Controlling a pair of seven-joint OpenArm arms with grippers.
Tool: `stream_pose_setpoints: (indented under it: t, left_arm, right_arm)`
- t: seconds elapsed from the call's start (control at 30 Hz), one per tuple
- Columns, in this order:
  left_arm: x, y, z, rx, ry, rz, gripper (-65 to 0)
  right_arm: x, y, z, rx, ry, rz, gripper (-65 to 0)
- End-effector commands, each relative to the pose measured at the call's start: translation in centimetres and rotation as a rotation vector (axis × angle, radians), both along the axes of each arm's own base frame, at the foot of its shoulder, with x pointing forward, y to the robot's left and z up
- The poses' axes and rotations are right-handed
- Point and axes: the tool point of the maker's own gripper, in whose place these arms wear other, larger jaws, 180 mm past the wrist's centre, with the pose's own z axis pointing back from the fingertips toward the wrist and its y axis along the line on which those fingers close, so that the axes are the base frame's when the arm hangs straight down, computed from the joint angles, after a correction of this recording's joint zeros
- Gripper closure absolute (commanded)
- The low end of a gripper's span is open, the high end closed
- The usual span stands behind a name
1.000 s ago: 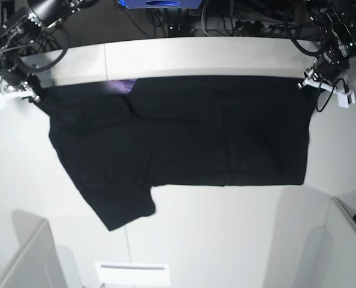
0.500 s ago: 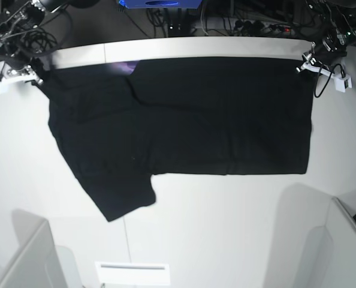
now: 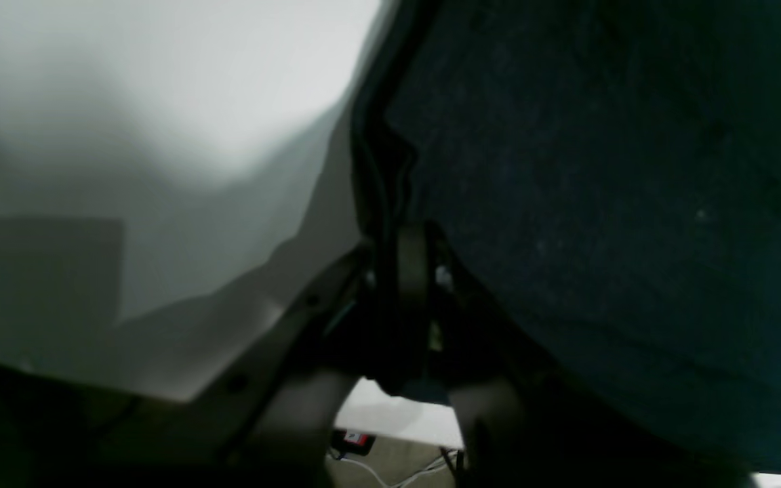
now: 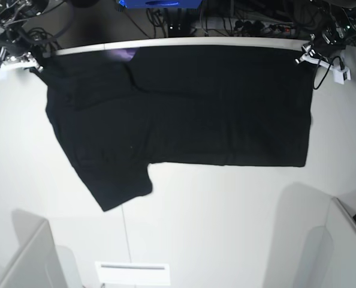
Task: Fold the T-shirt properly
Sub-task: 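Pull the shirt toward the robot with both grippers, straightening it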
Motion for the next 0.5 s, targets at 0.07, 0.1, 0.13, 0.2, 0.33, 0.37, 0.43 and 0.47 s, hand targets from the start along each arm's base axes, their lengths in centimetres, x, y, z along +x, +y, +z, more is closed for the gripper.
stream_pose_setpoints:
  t: [0.07, 0.1, 0.13, 0.2, 0.33, 0.37, 0.43, 0.47]
  left_arm:
    - [0.64, 0.84, 1.59, 0.051, -0.038, -0.012, 0.0]
    - [0.43, 0.86, 1.70, 0.056, -0.034, -0.017, 0.0]
    - [0.45, 0.83, 1.86, 0.060, -0.037, -0.020, 0.0]
    - [0.49, 0.76, 2.04, 0.063, -0.041, -0.024, 0.0]
    - [0.29, 0.80, 1.81, 0.061, -0.032, -0.021, 0.0]
    - [0.20, 0.81, 1.75, 0.060, -0.029, -0.020, 0.0]
    - [-0.15, 0.85, 1.66, 0.062, -0.020, -0.021, 0.0]
    - [-0.29, 0.81, 1.59, 0.060, -0.017, -0.021, 0.0]
  right_arm:
    - [0.25, -0.93, 0.89, -0.038, -0.028, -0.006, 0.0]
    - [0.25, -0.93, 0.89, -0.038, -0.028, -0.006, 0.0]
    - [0.24, -0.92, 0.85, -0.037, -0.028, -0.007, 0.0]
    - [0.24, -0.92, 0.85, -0.037, -0.028, -0.007, 0.0]
    - [0.11, -0.83, 0.81, -0.034, -0.021, -0.004, 0.0]
    - [-0.01, -0.83, 0.77, -0.034, -0.018, -0.003, 0.0]
    - [-0.19, -0.78, 0.68, -0.035, -0.014, -0.001, 0.0]
    - [-0.25, -0.78, 0.66, -0.034, -0.012, -0.001, 0.0]
